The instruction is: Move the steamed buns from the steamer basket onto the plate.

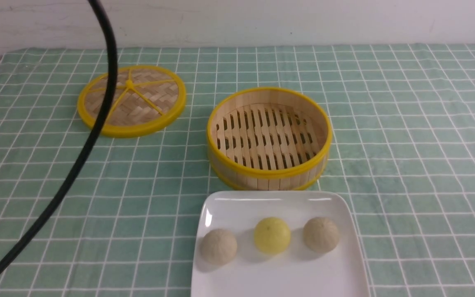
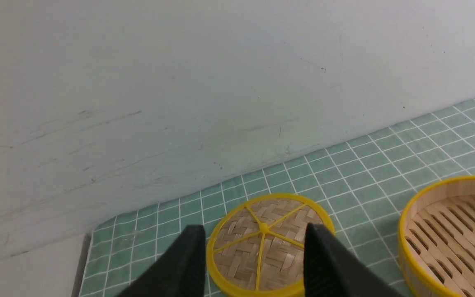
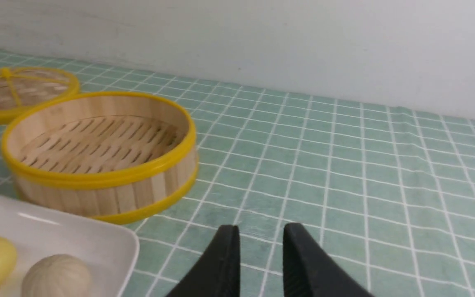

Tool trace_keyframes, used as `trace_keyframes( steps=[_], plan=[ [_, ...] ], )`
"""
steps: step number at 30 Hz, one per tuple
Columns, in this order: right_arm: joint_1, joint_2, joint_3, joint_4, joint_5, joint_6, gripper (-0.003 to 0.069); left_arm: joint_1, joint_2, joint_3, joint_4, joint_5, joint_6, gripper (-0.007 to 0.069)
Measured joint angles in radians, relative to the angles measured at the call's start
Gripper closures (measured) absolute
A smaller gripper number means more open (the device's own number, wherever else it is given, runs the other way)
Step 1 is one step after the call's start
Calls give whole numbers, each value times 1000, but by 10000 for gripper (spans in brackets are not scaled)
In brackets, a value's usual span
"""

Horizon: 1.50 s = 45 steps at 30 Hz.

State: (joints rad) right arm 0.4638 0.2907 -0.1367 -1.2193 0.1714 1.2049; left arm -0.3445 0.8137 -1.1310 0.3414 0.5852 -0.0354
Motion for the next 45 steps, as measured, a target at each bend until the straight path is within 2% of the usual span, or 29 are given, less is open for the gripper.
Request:
trace_keyframes(
  steps=[6,20,35,37,45],
  plan=[
    [0,0,15,-33,-55,0,468,0,0,0,0,-2,0,277],
    [0,0,19,-60,-55,0,448,0,0,0,0,-43,0,277],
    [0,0,24,-276,-79,0,435,0,9,0,0,-61,0,277],
    [0,0,31,-218,-80,0,431,0,11,0,0,-61,0,277],
    [0,0,31,177,-56,0,424,0,12,0,0,-61,0,277]
  ],
)
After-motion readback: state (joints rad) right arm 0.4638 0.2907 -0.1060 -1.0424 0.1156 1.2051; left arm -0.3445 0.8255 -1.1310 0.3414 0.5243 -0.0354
